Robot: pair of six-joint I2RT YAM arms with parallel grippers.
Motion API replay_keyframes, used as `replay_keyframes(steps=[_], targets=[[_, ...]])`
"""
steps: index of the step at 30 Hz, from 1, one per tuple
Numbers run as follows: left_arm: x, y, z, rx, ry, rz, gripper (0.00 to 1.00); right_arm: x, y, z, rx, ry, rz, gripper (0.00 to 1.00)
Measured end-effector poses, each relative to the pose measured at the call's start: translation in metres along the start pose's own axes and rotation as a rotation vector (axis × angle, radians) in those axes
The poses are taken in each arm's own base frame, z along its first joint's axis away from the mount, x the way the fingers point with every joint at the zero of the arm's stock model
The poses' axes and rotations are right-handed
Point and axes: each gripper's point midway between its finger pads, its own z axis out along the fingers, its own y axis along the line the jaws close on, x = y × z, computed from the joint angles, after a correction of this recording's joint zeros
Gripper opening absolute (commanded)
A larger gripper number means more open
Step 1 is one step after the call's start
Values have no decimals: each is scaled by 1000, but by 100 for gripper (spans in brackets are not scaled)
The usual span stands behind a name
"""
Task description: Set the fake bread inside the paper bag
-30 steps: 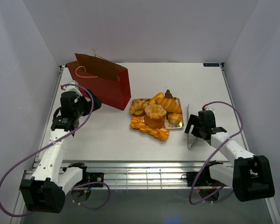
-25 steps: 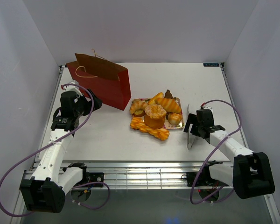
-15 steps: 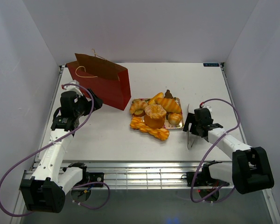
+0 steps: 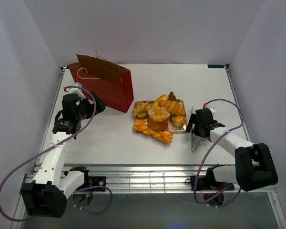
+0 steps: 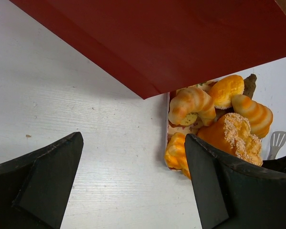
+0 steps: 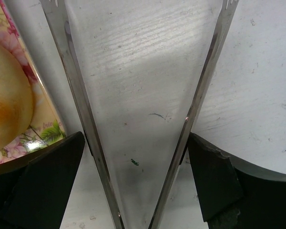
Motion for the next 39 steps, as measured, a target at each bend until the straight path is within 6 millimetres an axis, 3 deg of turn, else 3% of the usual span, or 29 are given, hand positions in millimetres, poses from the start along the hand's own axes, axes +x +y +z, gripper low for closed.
replay_keyframes(steps=[5,12,26,39], targets=[[0,-1,0,7,3,-3,97,0,0,0,2,0,-3,91],[2,-3,0,19,9,-5,97,2,0,-1,5,6,-4,77],[3,-6,-1,31,17,-10,97,5,-1,-8,1,13,-15,73],[4,-6,0,31,18,-12,97,-24,6,-37,-42,-59,-9,72]])
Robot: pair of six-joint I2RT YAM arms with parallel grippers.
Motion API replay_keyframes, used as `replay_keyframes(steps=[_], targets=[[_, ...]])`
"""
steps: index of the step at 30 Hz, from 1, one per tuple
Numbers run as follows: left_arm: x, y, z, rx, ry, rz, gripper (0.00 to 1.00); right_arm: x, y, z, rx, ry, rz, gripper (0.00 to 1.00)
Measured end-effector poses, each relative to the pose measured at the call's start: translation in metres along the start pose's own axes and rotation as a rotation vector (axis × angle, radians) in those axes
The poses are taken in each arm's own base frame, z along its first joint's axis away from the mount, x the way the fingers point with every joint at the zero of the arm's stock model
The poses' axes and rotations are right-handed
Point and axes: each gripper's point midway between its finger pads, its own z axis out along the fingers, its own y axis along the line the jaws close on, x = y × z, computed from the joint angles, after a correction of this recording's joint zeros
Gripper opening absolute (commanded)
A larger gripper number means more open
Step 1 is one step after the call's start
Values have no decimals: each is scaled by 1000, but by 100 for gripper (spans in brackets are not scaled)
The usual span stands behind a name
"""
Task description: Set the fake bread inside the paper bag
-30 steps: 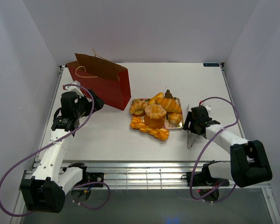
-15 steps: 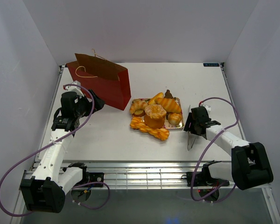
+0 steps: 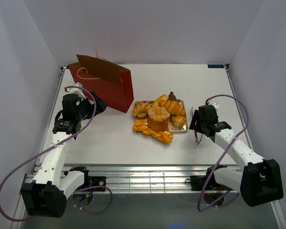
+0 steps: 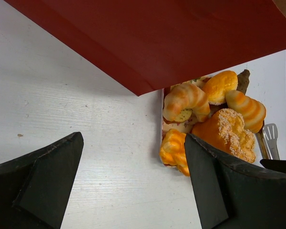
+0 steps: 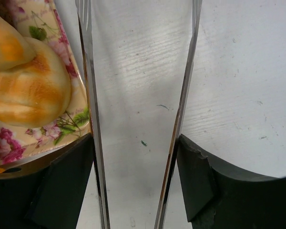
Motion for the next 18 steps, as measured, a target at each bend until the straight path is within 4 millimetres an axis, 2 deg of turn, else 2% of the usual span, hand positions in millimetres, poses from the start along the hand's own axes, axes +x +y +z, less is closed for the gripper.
replay_keyframes(steps=[12,13,15,18], targets=[[-1,0,-1,-3,-7,4,98,-49,15,-41,-76,-104,-11,71],[-1,1,-1,-4,-7,5,96,-53,16,-44,-81,-110,-11,71],[-1,1,-1,-5,-8,4,83,-58,18,-51,-93,-122,-11,71],[-1,1,-1,-6,-8,13,93,-66,21,-60,-112,-146,-12,71]])
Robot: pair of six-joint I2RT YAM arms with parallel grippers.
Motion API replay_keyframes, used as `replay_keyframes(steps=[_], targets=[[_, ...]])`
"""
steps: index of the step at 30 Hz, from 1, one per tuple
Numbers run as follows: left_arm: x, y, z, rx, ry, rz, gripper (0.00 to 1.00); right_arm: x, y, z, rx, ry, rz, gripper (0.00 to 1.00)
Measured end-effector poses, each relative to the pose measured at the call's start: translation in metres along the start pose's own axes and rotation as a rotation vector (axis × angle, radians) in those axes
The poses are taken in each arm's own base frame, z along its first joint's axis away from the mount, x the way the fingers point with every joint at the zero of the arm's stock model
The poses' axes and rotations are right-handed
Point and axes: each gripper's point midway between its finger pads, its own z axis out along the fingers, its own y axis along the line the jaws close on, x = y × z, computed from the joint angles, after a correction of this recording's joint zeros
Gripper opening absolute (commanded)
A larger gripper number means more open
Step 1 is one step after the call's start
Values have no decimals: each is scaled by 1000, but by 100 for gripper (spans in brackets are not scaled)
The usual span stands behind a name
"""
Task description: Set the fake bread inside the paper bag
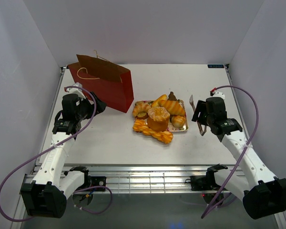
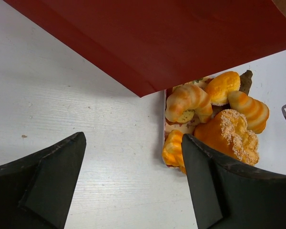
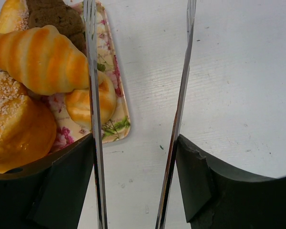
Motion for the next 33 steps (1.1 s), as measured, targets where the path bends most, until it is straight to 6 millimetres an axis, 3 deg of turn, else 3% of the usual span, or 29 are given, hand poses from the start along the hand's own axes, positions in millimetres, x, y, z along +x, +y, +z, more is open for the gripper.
replay_keyframes(steps=[8,28,33], targets=[[-1,2,0,-9,-5,-1,96,-6,9,-22,-81,-21,-28,71],[-6,14,1,-80,-34,5,98,-11,89,-85,-543,64,-144,68],[-6,17,1,-93,-39,4,98,-2,106,-94,-630,98,-183,67]])
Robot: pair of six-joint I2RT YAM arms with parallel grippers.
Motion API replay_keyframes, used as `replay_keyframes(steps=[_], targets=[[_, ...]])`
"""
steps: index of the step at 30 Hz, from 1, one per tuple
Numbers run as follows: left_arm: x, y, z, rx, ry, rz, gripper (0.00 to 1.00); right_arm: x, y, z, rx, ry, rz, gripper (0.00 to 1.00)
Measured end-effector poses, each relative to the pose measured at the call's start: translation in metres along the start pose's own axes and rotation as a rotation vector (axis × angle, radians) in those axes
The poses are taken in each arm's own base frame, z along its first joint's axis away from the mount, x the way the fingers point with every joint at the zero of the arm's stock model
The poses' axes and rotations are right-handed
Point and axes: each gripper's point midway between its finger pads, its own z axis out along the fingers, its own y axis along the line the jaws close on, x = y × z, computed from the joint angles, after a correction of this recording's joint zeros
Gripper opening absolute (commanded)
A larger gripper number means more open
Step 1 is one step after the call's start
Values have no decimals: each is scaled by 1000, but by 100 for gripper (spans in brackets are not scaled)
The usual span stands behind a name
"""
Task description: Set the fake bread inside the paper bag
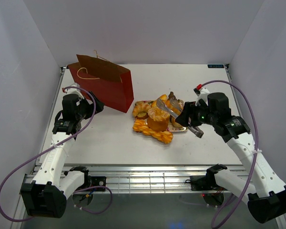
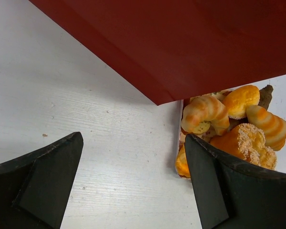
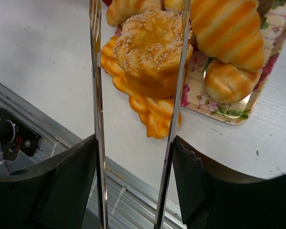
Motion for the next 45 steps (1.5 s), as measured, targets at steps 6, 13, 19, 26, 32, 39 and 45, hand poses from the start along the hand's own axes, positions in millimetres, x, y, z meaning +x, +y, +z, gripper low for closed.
replay_keyframes(steps=[6,13,19,26,32,39,45], targets=[[-1,9,0,-49,-10,-1,98,16,18,12,-57,78,-57,66],[-1,11,0,-60,-10,-1,98,34,41,25,-91,162,-167,65],[0,12,1,-61,-9,-1,98,36,44,38,-49,193,-237,65],[2,9,1,-48,3,-1,98,37,34,47,13,199,-278,63],[3,8,1,-38,9,-1,98,40,37,57,12,212,-308,63],[4,7,1,-32,13,-1,98,43,43,63,11,213,-347,63],[4,6,1,-32,13,-1,98,51,35,74,72,244,-374,61]])
